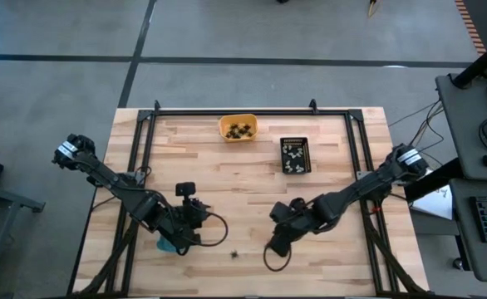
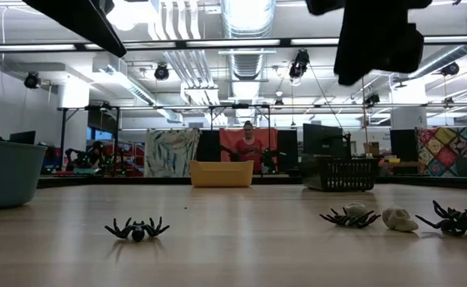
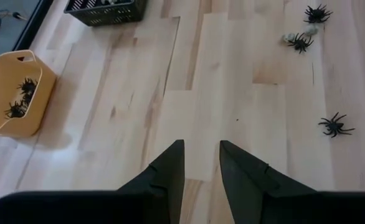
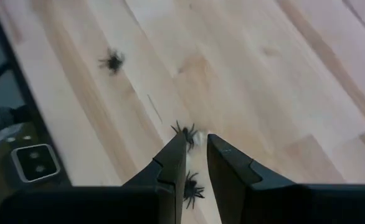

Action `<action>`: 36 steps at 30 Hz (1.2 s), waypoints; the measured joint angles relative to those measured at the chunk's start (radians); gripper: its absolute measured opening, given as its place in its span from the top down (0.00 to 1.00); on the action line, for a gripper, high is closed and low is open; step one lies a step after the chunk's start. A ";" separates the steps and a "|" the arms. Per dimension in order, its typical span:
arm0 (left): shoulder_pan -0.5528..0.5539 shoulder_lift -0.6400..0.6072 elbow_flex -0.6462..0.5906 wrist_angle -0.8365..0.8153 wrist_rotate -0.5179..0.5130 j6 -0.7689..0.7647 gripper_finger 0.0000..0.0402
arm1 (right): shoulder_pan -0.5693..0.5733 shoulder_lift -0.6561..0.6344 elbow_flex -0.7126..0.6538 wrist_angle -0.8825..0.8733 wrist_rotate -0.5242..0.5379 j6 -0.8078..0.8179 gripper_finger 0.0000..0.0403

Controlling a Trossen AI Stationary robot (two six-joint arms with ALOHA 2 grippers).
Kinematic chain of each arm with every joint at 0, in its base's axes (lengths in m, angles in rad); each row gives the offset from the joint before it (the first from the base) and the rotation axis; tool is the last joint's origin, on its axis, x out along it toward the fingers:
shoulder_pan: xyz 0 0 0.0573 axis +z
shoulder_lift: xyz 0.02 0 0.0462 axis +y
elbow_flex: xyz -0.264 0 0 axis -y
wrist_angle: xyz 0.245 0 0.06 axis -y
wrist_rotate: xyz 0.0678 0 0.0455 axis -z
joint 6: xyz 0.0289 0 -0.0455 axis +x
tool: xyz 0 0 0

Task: Sort Halloween decoration
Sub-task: Put the white skull toy into the black bin

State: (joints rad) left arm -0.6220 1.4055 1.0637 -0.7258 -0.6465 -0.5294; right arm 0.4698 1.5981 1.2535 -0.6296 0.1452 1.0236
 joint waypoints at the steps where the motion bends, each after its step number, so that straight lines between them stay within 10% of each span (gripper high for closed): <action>1: 0.000 0.000 0.000 0.000 0.000 -0.007 0.79 | -0.003 0.017 0.013 -0.014 -0.009 0.007 0.86; 36: -0.001 0.000 -0.013 0.000 0.001 0.008 0.79 | -0.004 0.310 0.217 -0.238 -0.145 0.327 0.86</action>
State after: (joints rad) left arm -0.6231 1.4059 1.0512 -0.7261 -0.6460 -0.5216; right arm 0.4653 1.9082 1.4710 -0.8675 -0.0001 1.3504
